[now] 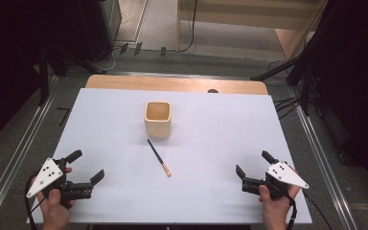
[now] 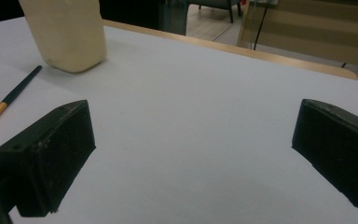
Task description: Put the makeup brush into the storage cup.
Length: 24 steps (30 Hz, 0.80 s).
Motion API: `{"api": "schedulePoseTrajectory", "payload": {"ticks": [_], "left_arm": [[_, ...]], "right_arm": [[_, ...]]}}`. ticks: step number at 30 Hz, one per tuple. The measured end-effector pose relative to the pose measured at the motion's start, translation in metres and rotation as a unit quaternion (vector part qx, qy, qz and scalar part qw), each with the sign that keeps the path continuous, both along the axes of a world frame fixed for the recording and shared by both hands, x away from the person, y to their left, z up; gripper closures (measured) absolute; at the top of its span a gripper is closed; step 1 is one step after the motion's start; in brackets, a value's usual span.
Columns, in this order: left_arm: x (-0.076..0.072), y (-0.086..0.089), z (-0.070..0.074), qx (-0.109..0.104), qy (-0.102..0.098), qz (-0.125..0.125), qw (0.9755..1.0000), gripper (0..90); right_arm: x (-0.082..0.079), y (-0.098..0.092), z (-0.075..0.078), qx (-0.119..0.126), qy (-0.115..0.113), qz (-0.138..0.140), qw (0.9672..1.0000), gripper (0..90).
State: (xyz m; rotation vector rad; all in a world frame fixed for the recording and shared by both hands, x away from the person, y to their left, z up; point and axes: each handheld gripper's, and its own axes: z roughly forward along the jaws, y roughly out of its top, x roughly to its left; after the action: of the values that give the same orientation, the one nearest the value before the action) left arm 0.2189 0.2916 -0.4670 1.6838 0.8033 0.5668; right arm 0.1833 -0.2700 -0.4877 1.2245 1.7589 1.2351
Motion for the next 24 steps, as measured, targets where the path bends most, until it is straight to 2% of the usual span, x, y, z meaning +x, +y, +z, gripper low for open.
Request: {"api": "schedulePoseTrajectory", "payload": {"ticks": [7, 9, 12, 15, 20, 24], "left_arm": [[0.000, 0.001, 0.000, 0.000, 0.000, 0.002, 1.0000, 0.0], [0.000, 0.001, 0.000, 0.001, -0.001, 0.002, 1.0000, 0.0], [-0.001, 0.000, -0.001, 0.004, -0.002, 0.004, 1.0000, 0.0], [-0.002, -0.001, 0.000, 0.003, -0.006, 0.009, 0.9999, 0.0], [-0.002, -0.002, 0.000, 0.008, -0.007, 0.008, 0.9999, 0.0], [-0.001, -0.004, -0.001, 0.010, -0.006, 0.006, 0.9999, 0.0]], "right_arm": [[0.001, 0.001, 0.002, -0.005, -0.004, -0.003, 1.0000, 0.1], [0.003, 0.000, 0.005, 0.002, -0.005, -0.008, 1.0000, 0.2], [0.005, 0.001, 0.009, 0.002, -0.009, -0.010, 0.9999, 0.3], [0.006, 0.003, 0.011, -0.007, -0.006, -0.006, 0.9999, 0.3], [0.011, 0.006, 0.013, -0.007, 0.000, 0.002, 1.0000, 0.5], [0.016, 0.014, 0.019, -0.013, 0.000, 0.018, 0.9998, 0.5]]}}
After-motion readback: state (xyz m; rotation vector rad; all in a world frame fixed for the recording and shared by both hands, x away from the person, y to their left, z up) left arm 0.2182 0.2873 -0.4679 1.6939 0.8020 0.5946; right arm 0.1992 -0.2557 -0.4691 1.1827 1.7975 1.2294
